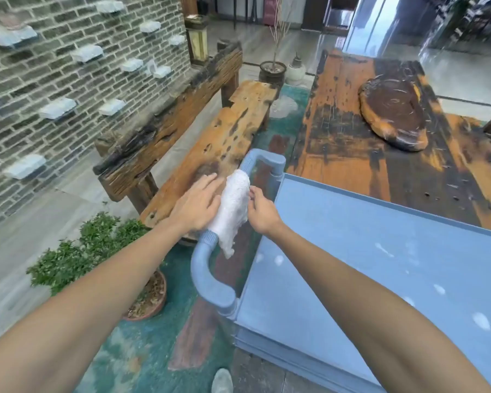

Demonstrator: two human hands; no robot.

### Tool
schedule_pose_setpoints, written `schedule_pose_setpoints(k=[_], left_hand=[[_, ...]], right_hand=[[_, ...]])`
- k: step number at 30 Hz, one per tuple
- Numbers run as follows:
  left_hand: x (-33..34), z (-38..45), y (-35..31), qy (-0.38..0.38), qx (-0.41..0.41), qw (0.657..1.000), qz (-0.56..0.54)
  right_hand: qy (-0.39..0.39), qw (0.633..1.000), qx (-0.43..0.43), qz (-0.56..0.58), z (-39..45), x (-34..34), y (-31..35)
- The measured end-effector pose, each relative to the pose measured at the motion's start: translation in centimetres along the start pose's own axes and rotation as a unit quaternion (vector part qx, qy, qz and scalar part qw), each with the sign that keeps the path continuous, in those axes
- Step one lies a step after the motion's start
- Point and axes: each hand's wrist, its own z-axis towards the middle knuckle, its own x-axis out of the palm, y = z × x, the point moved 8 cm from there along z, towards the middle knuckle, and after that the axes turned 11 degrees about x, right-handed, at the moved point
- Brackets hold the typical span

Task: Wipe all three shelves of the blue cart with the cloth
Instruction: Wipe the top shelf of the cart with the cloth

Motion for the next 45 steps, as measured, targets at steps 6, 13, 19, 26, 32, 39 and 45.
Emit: schedule_pose_setpoints(k=[6, 13, 19, 26, 32, 39, 45], left_hand=[[1.3, 5.2, 1.0, 0.03, 0.044, 0.997, -0.058], [3.4, 7.9, 1.0, 0.116, 0.088, 0.988, -0.049], [2.1, 10.0, -3.0, 0.106, 0.152, 0.981, -0.054], [0.2, 10.8, -8.6, 0.109, 0.186, 0.974, -0.07], [-0.5, 10.4, -13.1, 0.109, 0.216, 0.97, -0.04], [1.6, 8.7, -18.8, 0.116, 0.253, 0.96, -0.023], [5.2, 5.8, -21.2, 0.103, 0.282, 0.95, 0.088]], right_hand=[[0.034, 0.997, 0.063, 0.04, 5.0, 0.2, 1.2], [0.02, 0.997, 0.027, 0.067, 6.1, -1.7, -0.9], [-0.009, 0.993, -0.118, 0.018, 2.9, -6.1, 0.4], [-0.074, 0.981, -0.169, -0.061, -1.8, -12.9, -1.2], [-0.13, 0.973, -0.149, -0.115, -6.1, -18.6, -4.3], [-0.059, 0.981, -0.103, -0.156, -10.6, -22.1, -8.6], [-0.114, 0.982, -0.054, -0.141, -13.5, -21.9, -13.9]])
